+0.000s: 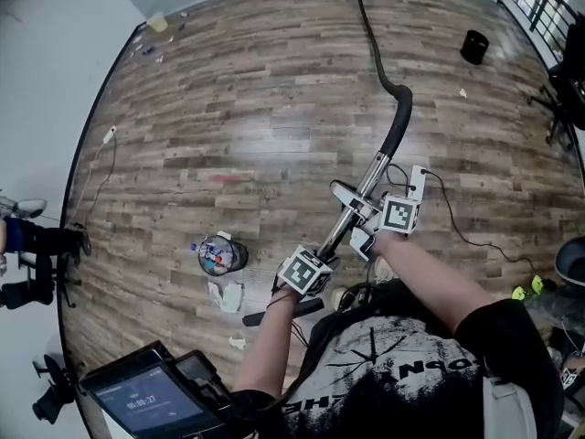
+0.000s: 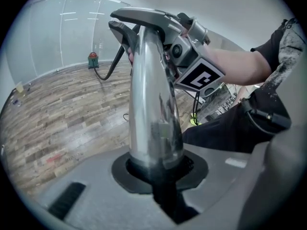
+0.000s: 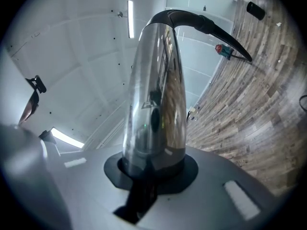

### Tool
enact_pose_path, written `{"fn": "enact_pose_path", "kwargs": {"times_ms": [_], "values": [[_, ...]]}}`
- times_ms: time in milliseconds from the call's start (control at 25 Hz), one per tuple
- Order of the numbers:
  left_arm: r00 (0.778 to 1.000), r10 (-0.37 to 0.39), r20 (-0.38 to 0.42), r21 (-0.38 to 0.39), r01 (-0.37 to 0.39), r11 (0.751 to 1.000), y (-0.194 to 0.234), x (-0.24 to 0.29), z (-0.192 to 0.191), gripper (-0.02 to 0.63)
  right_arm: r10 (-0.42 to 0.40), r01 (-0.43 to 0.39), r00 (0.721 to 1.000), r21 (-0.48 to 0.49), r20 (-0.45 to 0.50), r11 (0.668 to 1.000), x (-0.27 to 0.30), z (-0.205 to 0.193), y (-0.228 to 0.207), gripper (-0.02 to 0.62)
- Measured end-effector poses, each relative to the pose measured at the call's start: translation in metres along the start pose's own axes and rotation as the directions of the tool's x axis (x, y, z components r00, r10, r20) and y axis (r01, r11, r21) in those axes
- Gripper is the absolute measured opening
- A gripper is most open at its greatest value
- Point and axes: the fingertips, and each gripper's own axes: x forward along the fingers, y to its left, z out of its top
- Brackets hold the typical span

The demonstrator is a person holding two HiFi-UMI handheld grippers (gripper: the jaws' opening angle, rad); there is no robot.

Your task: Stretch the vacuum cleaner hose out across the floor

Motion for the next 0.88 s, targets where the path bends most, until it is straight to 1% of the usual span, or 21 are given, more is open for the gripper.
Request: {"fn": "enact_pose_path", "kwargs": {"times_ms": [160,280,400,560,600,720,880], "values": [[0.999,-0.031,-0.011,-0.024,0.03,0.999,-0.002,-0.012,-0.038,0.071,-0.013,0.013,1.0,0.041,0.0,0.999,0.013,-0.039,0.002,0.057],[0.998,-0.039,-0.039,-0.059,0.037,0.998,-0.008,-0.015,-0.065,0.071,-0.025,0.026,1.0,0.07,-0.01,0.997,0.012,-0.064,-0.002,0.057],[0.997,-0.03,-0.067,-0.085,0.025,0.996,-0.013,-0.018,-0.088,0.071,-0.044,0.046,0.999,0.093,-0.031,0.995,0.01,-0.086,-0.011,0.058],[0.994,-0.008,-0.107,-0.13,-0.006,0.991,-0.026,-0.011,-0.106,0.071,-0.039,0.049,0.997,0.144,-0.071,0.988,-0.003,-0.11,-0.026,0.064],[0.993,0.002,-0.121,-0.139,-0.019,0.99,-0.03,-0.006,-0.111,0.071,-0.046,0.06,0.995,0.148,-0.091,0.987,-0.01,-0.117,-0.034,0.07],[0.984,0.024,-0.178,-0.167,-0.054,0.984,-0.039,0.01,-0.127,0.071,-0.103,0.129,0.981,0.153,-0.164,0.98,-0.032,-0.136,-0.062,0.089],[0.973,0.016,-0.231,-0.202,-0.064,0.977,-0.059,0.037,-0.142,0.071,-0.161,0.21,0.953,0.177,-0.258,0.962,-0.067,-0.157,-0.088,0.107]]}}
